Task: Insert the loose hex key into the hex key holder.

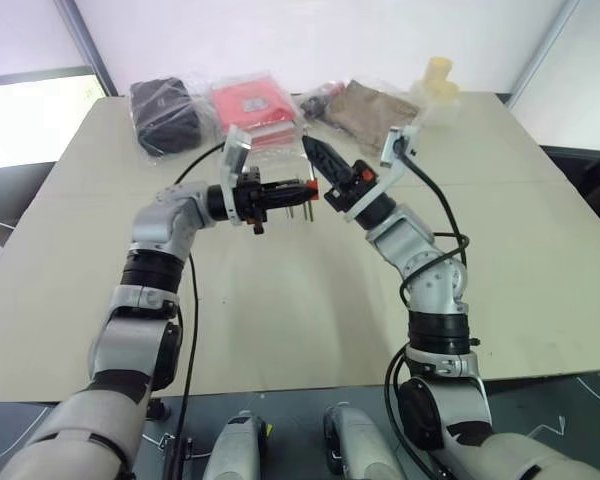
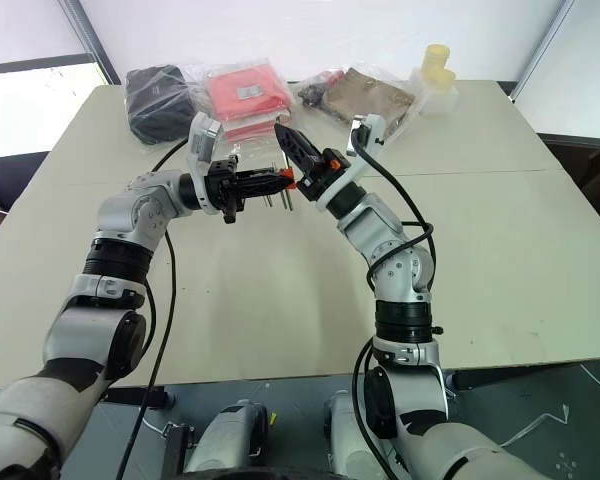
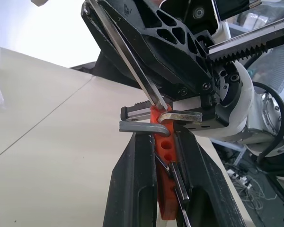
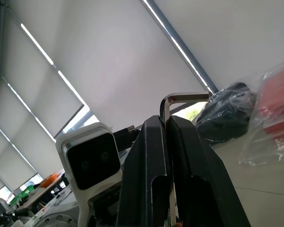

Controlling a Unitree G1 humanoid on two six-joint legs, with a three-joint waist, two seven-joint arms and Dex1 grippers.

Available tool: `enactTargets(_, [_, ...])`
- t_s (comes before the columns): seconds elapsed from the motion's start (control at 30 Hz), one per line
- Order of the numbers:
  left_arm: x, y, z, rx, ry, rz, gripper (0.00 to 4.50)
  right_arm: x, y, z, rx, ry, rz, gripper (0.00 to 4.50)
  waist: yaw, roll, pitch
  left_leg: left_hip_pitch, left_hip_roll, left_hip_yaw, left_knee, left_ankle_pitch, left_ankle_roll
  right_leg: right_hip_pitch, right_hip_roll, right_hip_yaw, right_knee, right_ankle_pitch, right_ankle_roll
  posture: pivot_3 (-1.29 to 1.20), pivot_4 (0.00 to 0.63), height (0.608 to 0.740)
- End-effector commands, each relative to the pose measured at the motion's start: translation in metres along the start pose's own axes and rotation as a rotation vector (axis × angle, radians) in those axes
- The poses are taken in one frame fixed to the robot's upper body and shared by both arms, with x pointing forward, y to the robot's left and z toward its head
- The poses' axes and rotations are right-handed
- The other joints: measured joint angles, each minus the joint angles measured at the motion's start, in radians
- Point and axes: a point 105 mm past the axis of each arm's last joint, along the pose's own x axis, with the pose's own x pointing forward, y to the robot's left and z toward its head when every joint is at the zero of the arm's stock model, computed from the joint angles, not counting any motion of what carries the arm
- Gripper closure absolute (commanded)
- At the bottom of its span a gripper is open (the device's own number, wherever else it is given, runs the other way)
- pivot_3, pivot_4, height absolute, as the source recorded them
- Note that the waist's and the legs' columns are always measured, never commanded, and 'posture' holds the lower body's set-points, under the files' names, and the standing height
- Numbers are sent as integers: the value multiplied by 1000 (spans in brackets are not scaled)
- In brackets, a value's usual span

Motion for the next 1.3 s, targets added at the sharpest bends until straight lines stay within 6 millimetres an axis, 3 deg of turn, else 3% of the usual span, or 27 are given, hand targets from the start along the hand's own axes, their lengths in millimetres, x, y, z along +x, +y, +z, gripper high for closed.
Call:
enactTargets(0.03, [1, -5, 19, 47, -50, -22, 4500, 0, 1, 8, -27, -26, 8, 4476, 0, 0, 0, 0, 0, 0, 0, 0, 0, 0, 0, 0, 0, 0, 0, 0, 150, 740])
enactTargets(0.4, [-1, -9, 24, 1, -89, -33, 4500, -1, -6, 10, -52, -38, -8, 4476, 0, 0, 0, 0, 0, 0, 0, 0, 0, 0, 0, 0, 0, 0, 0, 0, 150, 740])
enactTargets(1.3, [-2, -7, 42, -57, -174, -22, 4500, -14, 2, -1, -144, -2, 82, 4476, 0, 0, 0, 0, 0, 0, 1, 0, 0, 0, 0, 0, 0, 0, 0, 0, 150, 740])
